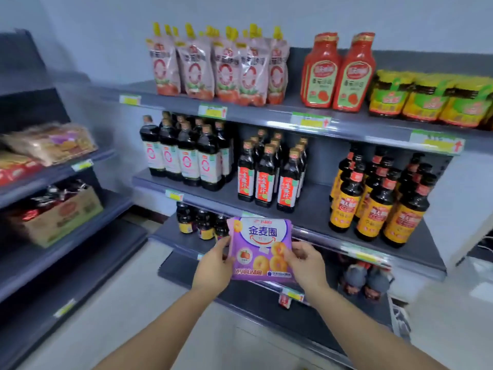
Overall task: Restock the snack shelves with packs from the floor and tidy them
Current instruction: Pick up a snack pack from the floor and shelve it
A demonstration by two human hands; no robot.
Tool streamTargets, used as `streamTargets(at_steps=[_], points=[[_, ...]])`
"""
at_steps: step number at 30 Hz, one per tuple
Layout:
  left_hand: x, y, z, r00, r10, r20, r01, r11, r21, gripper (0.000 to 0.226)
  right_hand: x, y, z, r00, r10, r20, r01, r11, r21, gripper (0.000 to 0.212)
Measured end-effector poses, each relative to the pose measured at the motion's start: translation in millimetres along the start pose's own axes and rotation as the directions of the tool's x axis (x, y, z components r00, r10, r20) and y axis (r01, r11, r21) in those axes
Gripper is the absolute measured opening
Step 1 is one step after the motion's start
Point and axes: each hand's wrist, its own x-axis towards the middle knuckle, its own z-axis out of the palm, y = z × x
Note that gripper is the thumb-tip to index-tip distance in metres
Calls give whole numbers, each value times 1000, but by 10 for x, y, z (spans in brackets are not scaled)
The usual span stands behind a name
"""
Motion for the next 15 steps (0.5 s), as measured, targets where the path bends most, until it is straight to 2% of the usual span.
streamTargets(at_steps=[7,12,15], points=[[-350,-470,-1368,953,-119,-277,112,993,-41,45,-298,-855,1291,961,-159,227,156,987,33,3],[-726,-862,-2190,891,-158,-427,132,987,-91,44,-734,-1332,2136,908,-287,305,294,956,24,12],[-984,-1071,-2628,840,-159,-519,132,987,-89,41,-1084,-1601,2601,868,-364,338,374,927,38,6]])
